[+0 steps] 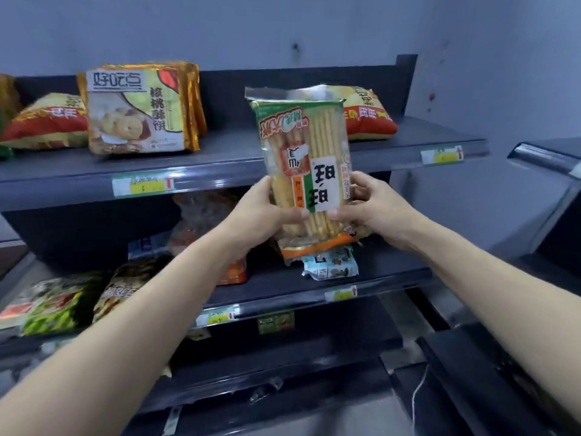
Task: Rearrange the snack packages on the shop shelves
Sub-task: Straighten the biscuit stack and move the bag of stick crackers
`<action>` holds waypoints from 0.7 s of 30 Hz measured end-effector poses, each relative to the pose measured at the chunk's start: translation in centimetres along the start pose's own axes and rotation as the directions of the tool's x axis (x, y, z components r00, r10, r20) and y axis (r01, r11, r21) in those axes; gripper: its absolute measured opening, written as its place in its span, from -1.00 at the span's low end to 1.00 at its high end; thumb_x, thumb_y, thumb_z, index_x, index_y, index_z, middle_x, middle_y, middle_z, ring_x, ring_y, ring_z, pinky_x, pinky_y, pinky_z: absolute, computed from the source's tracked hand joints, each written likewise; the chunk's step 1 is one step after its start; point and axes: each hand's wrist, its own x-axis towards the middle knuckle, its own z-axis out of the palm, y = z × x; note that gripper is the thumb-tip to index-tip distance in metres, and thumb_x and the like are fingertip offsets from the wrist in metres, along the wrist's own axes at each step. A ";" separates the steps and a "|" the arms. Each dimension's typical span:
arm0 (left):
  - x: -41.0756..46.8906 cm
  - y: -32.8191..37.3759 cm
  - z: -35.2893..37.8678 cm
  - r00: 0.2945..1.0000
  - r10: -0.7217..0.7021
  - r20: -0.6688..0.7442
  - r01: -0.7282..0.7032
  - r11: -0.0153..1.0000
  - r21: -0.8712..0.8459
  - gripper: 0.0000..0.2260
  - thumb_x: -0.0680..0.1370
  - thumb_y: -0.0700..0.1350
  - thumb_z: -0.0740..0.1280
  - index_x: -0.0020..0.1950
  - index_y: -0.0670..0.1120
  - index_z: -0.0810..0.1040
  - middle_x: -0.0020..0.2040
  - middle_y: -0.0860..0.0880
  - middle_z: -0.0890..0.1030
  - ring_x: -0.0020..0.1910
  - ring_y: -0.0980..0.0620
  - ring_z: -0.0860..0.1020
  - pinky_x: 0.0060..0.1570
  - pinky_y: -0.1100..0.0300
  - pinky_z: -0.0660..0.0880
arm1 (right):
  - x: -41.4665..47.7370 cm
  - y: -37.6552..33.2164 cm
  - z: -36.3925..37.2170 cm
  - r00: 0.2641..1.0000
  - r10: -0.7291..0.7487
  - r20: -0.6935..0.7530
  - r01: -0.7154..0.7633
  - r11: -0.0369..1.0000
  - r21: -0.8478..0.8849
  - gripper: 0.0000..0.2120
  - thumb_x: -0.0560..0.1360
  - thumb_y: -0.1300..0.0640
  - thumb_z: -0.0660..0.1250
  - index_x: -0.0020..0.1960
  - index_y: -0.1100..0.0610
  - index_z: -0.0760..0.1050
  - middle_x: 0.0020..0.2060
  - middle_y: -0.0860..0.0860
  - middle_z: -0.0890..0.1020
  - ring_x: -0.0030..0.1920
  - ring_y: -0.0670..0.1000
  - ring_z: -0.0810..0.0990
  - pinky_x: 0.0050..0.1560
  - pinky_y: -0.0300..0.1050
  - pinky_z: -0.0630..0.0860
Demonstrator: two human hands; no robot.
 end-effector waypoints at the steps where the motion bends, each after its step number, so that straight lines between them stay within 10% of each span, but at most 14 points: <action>1: -0.2 -0.6 1.3 0.999 -0.030 0.034 0.031 0.999 -0.009 -0.64 0.41 -0.26 0.47 0.13 -0.06 0.47 -0.01 0.04 0.67 -0.08 0.14 0.65 -0.05 0.26 0.60 | -1.0 1.0 -1.0 1.000 0.019 0.018 -0.019 1.000 -0.019 -0.59 0.37 0.33 0.47 0.09 -0.06 0.49 0.05 0.05 0.65 0.06 0.05 0.64 0.06 -0.07 0.59; 6: -1.2 -2.2 6.6 0.968 -0.160 0.194 0.159 0.987 0.021 -0.80 0.44 -0.23 0.45 0.03 -0.06 0.58 -0.06 0.03 0.69 -0.09 0.07 0.64 0.03 0.12 0.55 | -5.2 4.8 -5.4 0.993 0.082 0.087 -0.072 0.991 -0.112 -0.57 0.36 0.35 0.47 0.09 -0.05 0.49 0.03 -0.02 0.66 0.07 0.04 0.64 0.12 -0.06 0.57; 12: -0.8 -3.8 10.5 0.964 -0.261 -0.059 0.261 0.965 -0.007 -0.47 0.37 -0.11 0.53 0.24 -0.12 0.37 0.16 -0.10 0.59 0.07 -0.03 0.59 0.09 -0.01 0.57 | -6.8 8.4 -9.4 0.979 0.182 0.094 -0.137 0.922 -0.362 -0.49 0.35 0.28 0.48 0.24 0.05 0.44 0.16 0.05 0.53 -0.09 0.06 0.56 -0.05 -0.04 0.54; 17: -1.2 -3.8 13.7 0.931 -0.130 -0.341 0.260 0.892 0.369 -0.05 0.38 -0.06 0.52 0.52 -0.18 -0.06 0.45 -0.17 0.09 0.41 -0.15 0.21 0.35 0.11 0.21 | -6.3 9.9 -11.2 0.982 0.175 0.068 -0.103 0.807 -0.581 -0.46 0.34 0.27 0.45 0.28 0.04 0.43 0.20 0.01 0.50 -0.01 -0.03 0.45 -0.07 -0.20 0.39; 21: -0.5 -3.8 16.1 0.982 0.025 -0.185 0.099 0.770 0.631 -0.17 0.36 -0.05 0.51 0.50 -0.13 0.13 0.48 -0.12 0.09 0.47 -0.12 0.08 0.45 0.06 0.12 | -5.6 10.1 -10.6 0.980 0.146 0.137 -0.004 0.700 -0.714 -0.45 0.35 0.26 0.41 0.31 0.01 0.44 0.23 -0.03 0.51 0.07 -0.03 0.44 0.05 -0.16 0.40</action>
